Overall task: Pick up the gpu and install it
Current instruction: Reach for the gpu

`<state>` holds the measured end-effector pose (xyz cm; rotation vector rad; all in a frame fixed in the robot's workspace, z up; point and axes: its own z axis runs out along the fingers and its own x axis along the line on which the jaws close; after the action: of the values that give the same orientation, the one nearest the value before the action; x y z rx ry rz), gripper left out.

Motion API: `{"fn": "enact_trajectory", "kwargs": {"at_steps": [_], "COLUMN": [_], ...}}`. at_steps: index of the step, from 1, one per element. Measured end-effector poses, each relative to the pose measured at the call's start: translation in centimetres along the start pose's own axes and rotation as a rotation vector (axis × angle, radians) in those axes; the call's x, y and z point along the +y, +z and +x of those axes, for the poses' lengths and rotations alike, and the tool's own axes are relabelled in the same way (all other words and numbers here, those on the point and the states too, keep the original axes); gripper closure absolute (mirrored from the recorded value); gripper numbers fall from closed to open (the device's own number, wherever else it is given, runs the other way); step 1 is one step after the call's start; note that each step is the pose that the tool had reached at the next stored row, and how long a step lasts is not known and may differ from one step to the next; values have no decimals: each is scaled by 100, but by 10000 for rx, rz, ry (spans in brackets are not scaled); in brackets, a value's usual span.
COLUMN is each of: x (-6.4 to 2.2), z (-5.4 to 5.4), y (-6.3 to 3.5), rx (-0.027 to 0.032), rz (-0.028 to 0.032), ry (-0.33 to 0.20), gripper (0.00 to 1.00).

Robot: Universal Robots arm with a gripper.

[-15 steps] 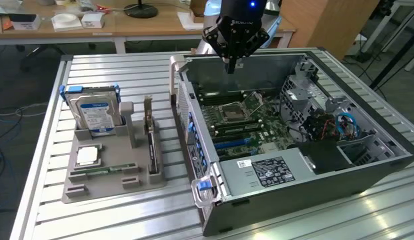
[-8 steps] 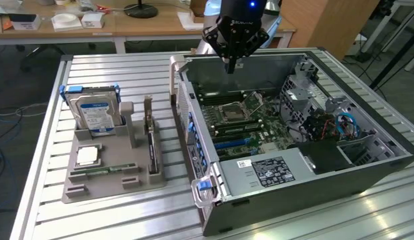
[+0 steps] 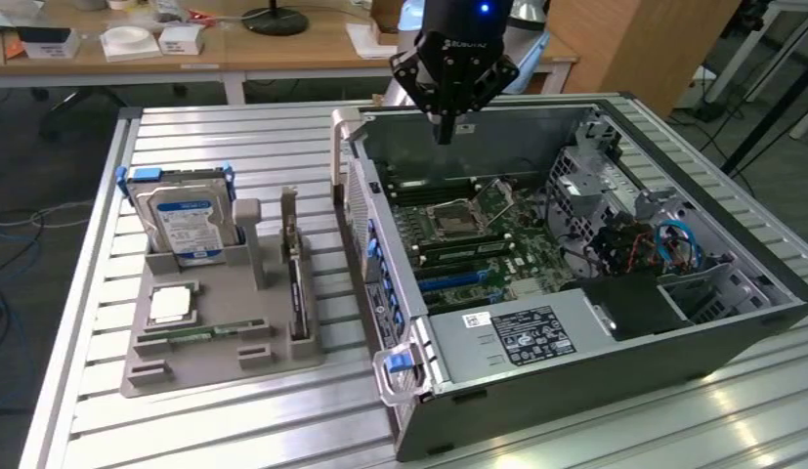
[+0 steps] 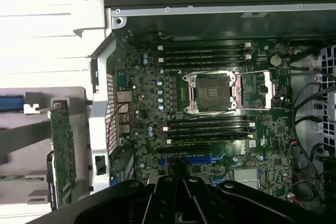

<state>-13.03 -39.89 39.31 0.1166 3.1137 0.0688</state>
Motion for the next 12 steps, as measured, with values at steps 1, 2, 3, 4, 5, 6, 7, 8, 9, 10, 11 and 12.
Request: {"fn": "enact_trajectory", "kwargs": {"at_steps": [1, 2, 3, 4, 5, 6, 7, 8, 9, 10, 11, 12], "x": [-1, -2, -3, -4, -5, -6, -7, -8, -9, -11, -12, -13], "z": [14, 26, 38, 51, 64, 78, 93, 110, 125, 141, 158, 176], "y": [0, 0, 0, 0, 0, 0, 0, 0, -1, 0, -1, 0], "rx": [0, 0, 1, 0, 0, 0, 0, 0, 0, 0, 1, 0], "rz": [-1, 0, 0, 0, -1, -1, 0, 0, 0, 0, 0, 0], "ry": [1, 0, 0, -1, -1, -1, -1, -1, -1, 1, 0, 0], "gripper": [89, 89, 89, 89, 89, 89, 89, 89, 89, 89, 89, 89]}}
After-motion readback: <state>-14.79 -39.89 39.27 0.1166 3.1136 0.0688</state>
